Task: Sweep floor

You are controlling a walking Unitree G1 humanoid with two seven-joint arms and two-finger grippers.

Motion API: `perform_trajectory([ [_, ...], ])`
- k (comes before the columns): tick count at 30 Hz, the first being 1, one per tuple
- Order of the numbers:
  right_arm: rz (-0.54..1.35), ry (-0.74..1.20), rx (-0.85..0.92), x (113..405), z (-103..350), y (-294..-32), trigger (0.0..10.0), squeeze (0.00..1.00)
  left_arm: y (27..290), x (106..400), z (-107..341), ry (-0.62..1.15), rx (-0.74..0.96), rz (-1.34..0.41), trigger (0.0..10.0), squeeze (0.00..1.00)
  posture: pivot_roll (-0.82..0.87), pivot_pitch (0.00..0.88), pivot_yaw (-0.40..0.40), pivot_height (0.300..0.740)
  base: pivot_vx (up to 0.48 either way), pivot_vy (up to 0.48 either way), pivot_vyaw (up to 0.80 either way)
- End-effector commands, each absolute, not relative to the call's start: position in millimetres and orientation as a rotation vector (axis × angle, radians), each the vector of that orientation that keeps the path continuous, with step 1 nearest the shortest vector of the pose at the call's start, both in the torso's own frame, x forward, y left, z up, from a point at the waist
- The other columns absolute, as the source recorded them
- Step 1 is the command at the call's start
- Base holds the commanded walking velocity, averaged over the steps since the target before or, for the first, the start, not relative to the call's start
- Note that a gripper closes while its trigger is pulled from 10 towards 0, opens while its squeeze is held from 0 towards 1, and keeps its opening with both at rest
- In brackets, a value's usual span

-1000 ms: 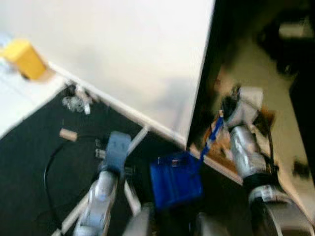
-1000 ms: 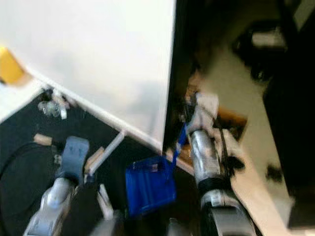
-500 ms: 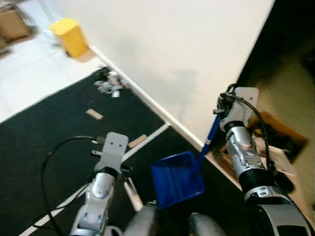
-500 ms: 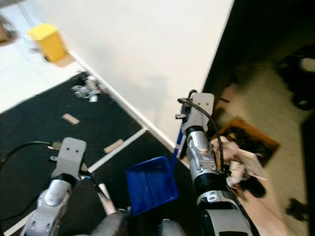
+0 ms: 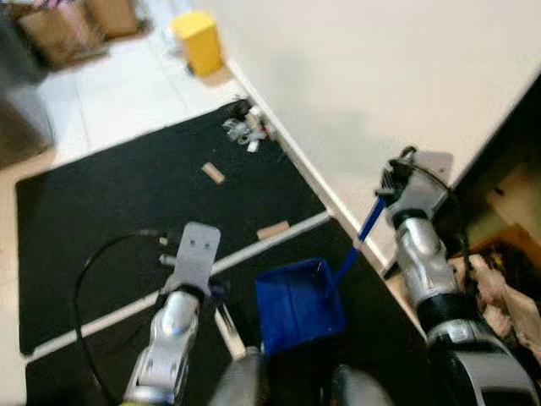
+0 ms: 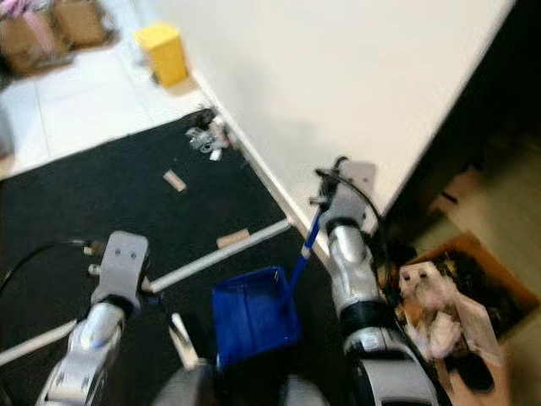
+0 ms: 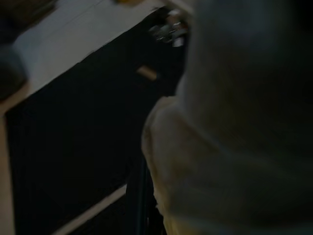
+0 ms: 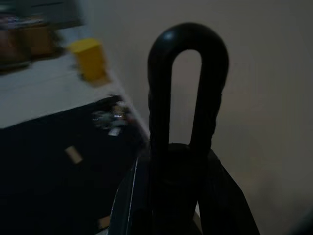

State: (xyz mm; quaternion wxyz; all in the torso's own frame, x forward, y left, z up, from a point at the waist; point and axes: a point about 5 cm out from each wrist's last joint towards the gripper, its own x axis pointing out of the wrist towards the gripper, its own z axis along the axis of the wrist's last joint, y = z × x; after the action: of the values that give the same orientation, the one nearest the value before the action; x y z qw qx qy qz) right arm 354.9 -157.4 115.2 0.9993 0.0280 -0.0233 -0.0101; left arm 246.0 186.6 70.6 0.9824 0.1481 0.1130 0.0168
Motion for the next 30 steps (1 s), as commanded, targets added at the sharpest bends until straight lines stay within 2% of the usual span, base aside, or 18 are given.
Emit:
perform_trajectory([
  [1, -0.032, -0.047, 0.060, 354.2, 114.3, -160.2, 10.0, 0.00, 190.6, 242.0, 63.0, 0.271, 0.308, 0.052, 10.0, 0.00, 0.08, 0.116, -0.005, 0.740, 0.000, 0.000, 0.80],
  [13, -0.037, -0.044, 0.067, 355.5, 114.8, -161.1, 10.0, 0.00, 199.6, 251.7, 72.0, 0.253, 0.285, 0.100, 10.0, 0.00, 0.07, 0.109, -0.005, 0.740, 0.000, 0.000, 0.80],
  [30, -0.002, -0.079, 0.113, 356.7, 120.4, -157.2, 10.0, 0.00, 202.8, 261.2, 81.5, 0.215, 0.284, 0.126, 10.0, 0.00, 0.08, 0.098, -0.003, 0.740, 0.000, 0.000, 0.00],
])
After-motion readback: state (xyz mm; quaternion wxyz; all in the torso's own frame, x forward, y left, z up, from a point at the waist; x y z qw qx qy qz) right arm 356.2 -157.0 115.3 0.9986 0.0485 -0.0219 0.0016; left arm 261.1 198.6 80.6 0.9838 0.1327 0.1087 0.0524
